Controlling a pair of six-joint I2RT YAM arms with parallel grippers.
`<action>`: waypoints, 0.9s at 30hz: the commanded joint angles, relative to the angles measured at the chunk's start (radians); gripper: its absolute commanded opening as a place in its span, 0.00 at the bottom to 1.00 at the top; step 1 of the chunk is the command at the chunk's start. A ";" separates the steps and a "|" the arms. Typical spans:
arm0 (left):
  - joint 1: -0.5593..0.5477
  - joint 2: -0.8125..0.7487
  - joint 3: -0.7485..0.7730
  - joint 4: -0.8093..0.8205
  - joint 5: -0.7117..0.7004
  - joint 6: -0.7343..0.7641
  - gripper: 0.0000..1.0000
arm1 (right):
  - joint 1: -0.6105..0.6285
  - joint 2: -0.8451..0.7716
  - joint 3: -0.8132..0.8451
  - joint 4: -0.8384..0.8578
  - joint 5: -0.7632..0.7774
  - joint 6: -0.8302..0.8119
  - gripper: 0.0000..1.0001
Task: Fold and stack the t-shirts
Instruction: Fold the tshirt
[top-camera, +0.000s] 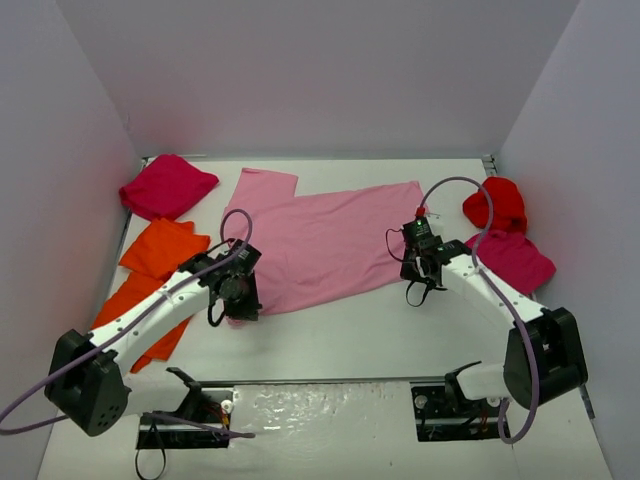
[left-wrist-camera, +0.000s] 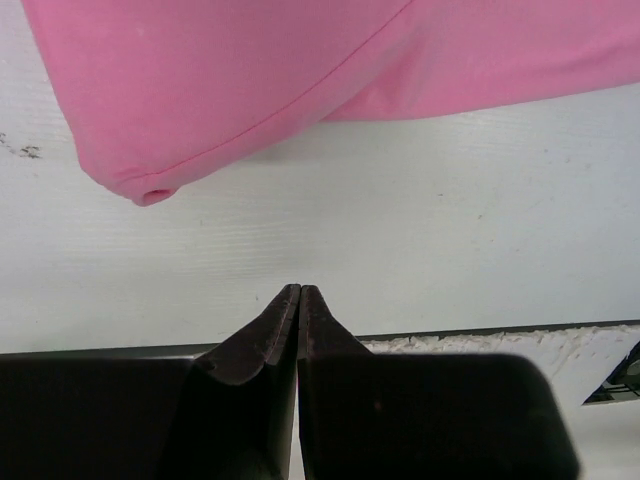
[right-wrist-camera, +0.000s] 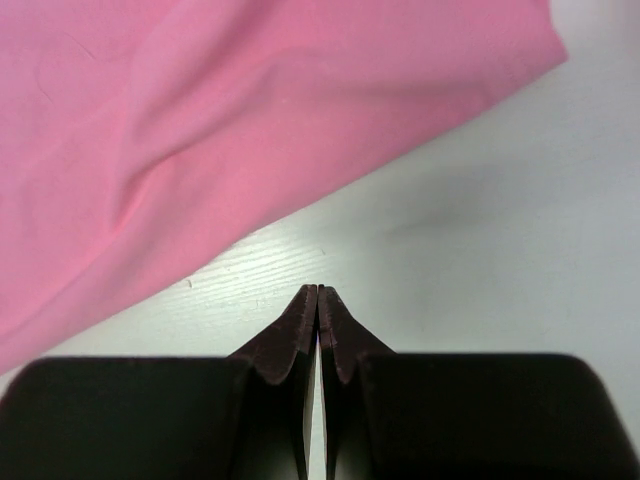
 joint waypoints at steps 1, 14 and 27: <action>0.005 0.002 0.041 0.047 -0.053 -0.009 0.00 | -0.009 0.062 0.077 -0.018 0.086 0.007 0.00; 0.047 0.296 0.246 0.018 -0.128 0.090 0.00 | -0.116 0.382 0.242 0.143 -0.048 -0.083 0.00; 0.121 0.405 0.322 0.006 -0.141 0.140 0.00 | -0.137 0.402 0.202 0.239 -0.060 -0.096 0.00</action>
